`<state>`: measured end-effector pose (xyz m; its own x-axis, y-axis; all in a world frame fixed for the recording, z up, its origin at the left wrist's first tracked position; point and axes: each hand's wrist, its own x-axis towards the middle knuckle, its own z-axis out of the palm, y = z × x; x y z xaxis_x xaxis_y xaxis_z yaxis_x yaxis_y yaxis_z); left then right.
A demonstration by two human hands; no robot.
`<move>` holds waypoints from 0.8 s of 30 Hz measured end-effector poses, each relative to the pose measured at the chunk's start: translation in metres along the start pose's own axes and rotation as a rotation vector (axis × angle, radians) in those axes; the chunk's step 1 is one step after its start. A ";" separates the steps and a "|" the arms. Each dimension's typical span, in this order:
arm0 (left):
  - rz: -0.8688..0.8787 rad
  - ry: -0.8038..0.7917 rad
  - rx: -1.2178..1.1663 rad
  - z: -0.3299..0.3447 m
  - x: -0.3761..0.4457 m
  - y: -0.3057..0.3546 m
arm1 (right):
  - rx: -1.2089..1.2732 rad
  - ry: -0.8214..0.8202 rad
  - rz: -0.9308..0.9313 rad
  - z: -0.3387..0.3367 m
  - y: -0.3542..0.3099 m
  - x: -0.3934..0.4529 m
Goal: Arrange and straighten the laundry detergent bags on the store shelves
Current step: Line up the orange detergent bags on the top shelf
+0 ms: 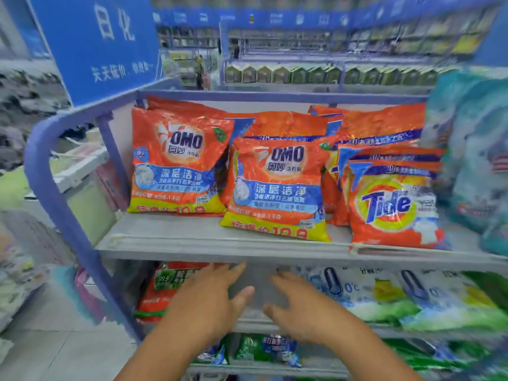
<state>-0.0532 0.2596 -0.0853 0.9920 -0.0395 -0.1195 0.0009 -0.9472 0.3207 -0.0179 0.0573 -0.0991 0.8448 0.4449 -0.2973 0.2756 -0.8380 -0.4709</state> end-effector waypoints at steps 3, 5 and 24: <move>0.006 0.121 -0.072 -0.029 -0.009 0.029 | 0.055 0.051 -0.058 -0.041 -0.003 -0.032; 0.042 0.203 -0.072 -0.047 -0.004 0.042 | 0.098 0.133 -0.089 -0.067 -0.009 -0.045; 0.055 0.150 -0.586 -0.097 0.152 0.015 | 0.777 0.566 0.096 -0.139 -0.025 0.050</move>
<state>0.1099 0.2706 -0.0074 0.9995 0.0019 0.0319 -0.0241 -0.6104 0.7917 0.0816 0.0570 0.0135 0.9999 -0.0034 -0.0145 -0.0148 -0.3297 -0.9440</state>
